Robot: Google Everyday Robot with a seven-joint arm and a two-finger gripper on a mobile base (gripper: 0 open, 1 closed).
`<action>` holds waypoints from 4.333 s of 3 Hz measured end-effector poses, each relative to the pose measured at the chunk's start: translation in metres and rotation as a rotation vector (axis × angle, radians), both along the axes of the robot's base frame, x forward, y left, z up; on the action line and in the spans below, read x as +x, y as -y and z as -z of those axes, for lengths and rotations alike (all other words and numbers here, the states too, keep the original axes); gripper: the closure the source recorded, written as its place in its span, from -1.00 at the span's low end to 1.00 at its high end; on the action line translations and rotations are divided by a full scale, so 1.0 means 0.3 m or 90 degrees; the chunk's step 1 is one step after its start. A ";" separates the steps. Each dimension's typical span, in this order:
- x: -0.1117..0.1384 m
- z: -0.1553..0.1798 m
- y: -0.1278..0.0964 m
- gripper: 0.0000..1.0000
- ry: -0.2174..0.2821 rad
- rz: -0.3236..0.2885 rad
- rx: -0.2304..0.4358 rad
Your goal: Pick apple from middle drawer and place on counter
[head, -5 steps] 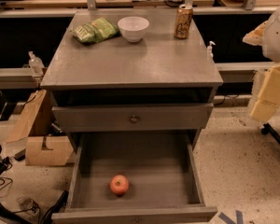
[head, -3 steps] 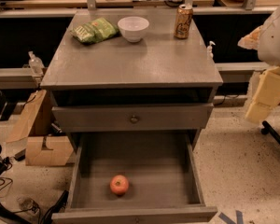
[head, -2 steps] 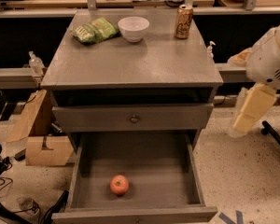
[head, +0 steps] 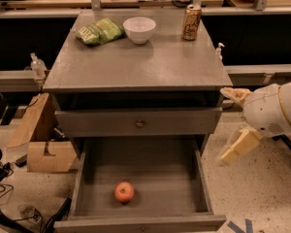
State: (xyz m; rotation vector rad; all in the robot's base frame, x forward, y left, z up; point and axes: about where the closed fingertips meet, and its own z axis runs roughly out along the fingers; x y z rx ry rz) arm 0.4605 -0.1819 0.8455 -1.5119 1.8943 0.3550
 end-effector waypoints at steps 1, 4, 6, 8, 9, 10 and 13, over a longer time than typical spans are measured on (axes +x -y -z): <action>-0.010 0.070 -0.049 -1.00 0.052 -0.030 0.071; 0.033 0.154 -0.121 -1.00 0.072 -0.073 0.122; 0.121 0.553 -0.393 -1.00 0.081 -0.110 0.237; 0.150 0.922 -0.586 -1.00 0.051 -0.088 0.205; 0.150 0.921 -0.586 -1.00 0.051 -0.089 0.205; 0.154 1.000 -0.617 -1.00 0.032 -0.093 0.203; 0.162 1.370 -0.733 -1.00 -0.006 -0.116 0.143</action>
Offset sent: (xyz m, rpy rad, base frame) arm -0.0029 0.0140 -0.0199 0.1062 -0.0775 0.0432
